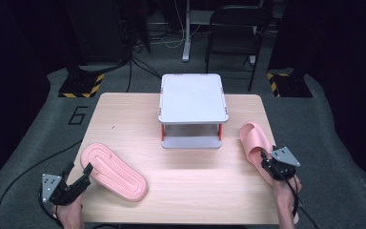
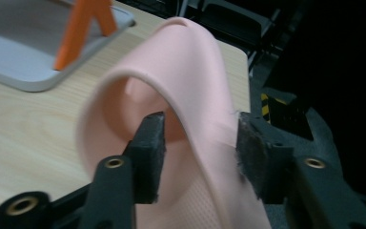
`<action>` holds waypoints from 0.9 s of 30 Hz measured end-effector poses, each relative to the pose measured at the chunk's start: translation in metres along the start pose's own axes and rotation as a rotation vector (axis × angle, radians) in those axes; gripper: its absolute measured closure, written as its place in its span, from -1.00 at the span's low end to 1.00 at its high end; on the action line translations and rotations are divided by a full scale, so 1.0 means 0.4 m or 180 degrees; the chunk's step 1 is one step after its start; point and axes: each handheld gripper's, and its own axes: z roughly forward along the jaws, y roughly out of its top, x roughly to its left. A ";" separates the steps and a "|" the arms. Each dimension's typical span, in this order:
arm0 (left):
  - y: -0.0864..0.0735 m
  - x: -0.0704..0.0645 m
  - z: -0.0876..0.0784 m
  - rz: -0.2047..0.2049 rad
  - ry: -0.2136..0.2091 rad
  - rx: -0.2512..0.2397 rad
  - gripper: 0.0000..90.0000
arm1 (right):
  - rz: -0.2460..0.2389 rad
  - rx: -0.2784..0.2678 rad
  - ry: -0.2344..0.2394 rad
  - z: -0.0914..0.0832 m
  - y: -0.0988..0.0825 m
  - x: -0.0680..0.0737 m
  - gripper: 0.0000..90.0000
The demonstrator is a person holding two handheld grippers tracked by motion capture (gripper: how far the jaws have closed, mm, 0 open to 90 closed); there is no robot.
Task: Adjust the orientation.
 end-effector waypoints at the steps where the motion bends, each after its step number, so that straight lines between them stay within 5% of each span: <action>1: 0.000 0.001 0.000 -0.0007 0.0007 0.0012 -0.44 | 0.0073 0.0032 -0.0017 0.008 -0.006 -0.015 0.28; 5: -0.002 0.003 0.000 -0.0033 0.0009 0.0023 -0.44 | 0.0324 0.0177 -0.0007 0.038 -0.035 -0.061 0.54; 6: -0.001 0.003 -0.001 -0.0032 0.0010 0.0027 -0.43 | 0.0475 0.0324 0.0159 0.058 -0.055 -0.069 0.62; 9: -0.001 0.005 -0.002 -0.0032 0.0016 0.0017 -0.43 | 0.0510 0.0440 0.0289 0.068 -0.073 -0.054 0.64; 13: -0.004 0.008 -0.001 -0.0065 0.0025 0.0019 -0.43 | 0.0472 0.0306 0.0248 0.062 -0.089 -0.019 0.67; 23: -0.004 0.006 0.004 -0.0054 -0.0008 0.0033 -0.43 | 0.0994 -0.0029 0.0161 -0.015 -0.075 -0.049 -0.34; 27: -0.007 0.005 0.008 -0.0050 -0.0032 0.0025 -0.43 | 0.0929 -0.0141 0.0088 -0.050 -0.069 -0.055 -0.68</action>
